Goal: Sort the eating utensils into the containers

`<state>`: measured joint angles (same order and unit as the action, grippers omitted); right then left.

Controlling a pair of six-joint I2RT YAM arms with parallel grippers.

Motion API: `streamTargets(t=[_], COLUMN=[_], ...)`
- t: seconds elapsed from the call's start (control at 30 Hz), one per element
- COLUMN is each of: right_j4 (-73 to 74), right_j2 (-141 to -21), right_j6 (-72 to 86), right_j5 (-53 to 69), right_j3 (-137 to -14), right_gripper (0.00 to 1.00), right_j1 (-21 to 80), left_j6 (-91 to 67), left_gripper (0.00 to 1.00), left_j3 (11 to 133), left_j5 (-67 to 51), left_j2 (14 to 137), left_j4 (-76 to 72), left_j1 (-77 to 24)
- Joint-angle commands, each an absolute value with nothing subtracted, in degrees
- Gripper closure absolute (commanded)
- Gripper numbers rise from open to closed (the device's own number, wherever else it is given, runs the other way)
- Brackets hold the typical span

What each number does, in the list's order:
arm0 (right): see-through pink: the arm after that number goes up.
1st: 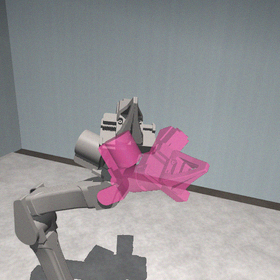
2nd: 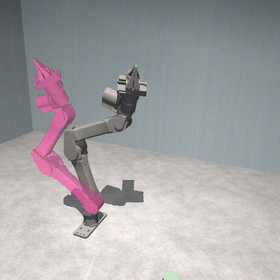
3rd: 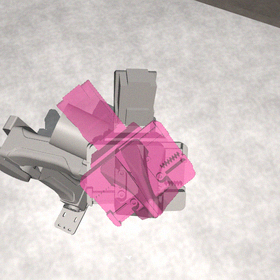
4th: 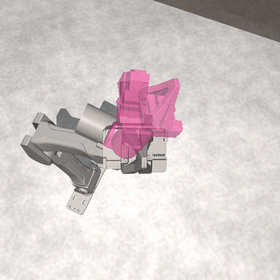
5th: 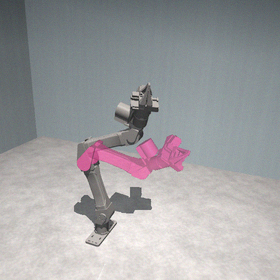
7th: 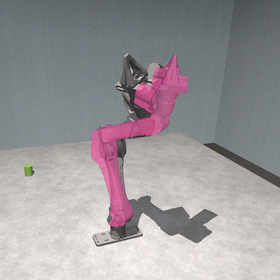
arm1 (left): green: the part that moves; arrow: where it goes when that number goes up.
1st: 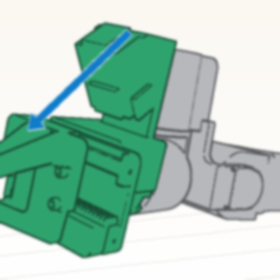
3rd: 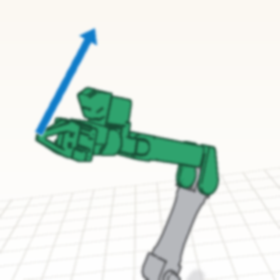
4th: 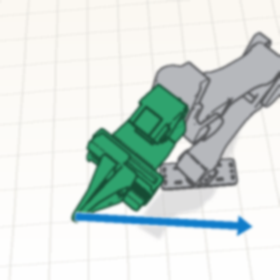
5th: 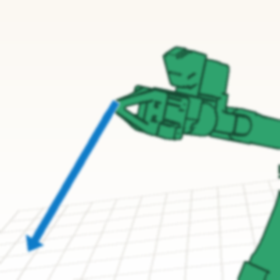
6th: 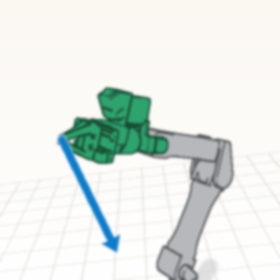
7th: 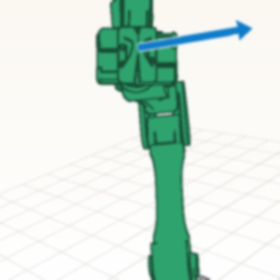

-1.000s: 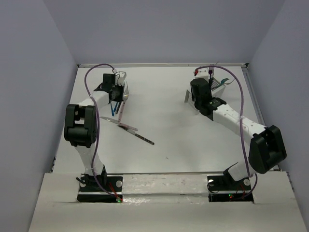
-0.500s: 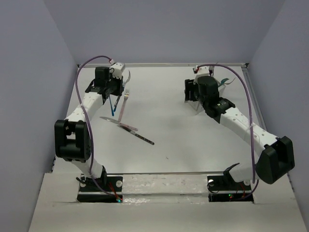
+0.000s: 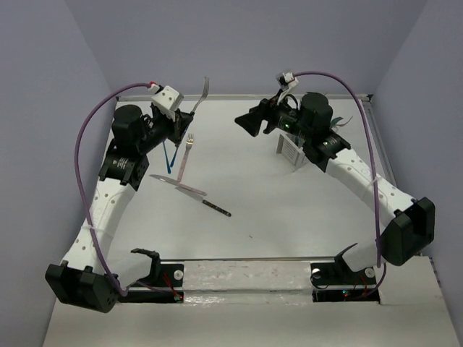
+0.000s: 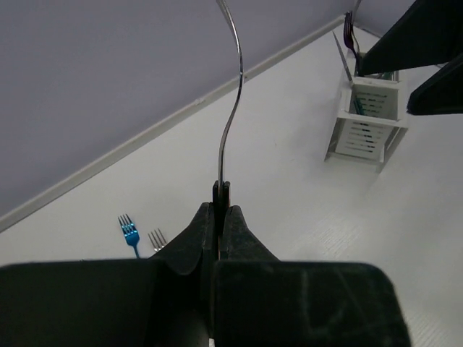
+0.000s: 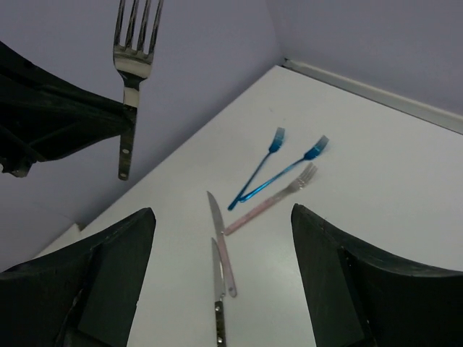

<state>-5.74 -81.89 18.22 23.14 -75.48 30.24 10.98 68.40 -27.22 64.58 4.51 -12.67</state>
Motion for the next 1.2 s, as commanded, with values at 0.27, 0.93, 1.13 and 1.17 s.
streamTargets(t=[0.27, 0.93, 1.13, 1.17], right_j4=[-32.6, -35.4, -35.1, -35.1], right_j2=[-91.7, -103.2, -106.4, -106.7], right_j6=[32.8, 46.8, 48.2, 48.2], right_j5=[30.2, 21.1, 21.5, 21.5], right_j3=[-80.0, -88.2, -91.1, -91.8], right_gripper=[0.19, 0.29, 0.42, 0.48], right_j1=[40.5, 41.3, 41.3, 41.3], left_j6=[6.6, 6.8, 6.8, 6.9], left_gripper=[1.00, 1.00, 1.00, 1.00], left_j3=[65.7, 63.9, 63.3, 63.1], left_j5=[-29.5, -30.1, -30.8, -31.0], left_j2=[60.3, 59.7, 59.7, 59.7], left_j4=[0.4, -1.3, -1.6, -1.6], left_j1=[-13.4, -13.6, -13.7, -13.7])
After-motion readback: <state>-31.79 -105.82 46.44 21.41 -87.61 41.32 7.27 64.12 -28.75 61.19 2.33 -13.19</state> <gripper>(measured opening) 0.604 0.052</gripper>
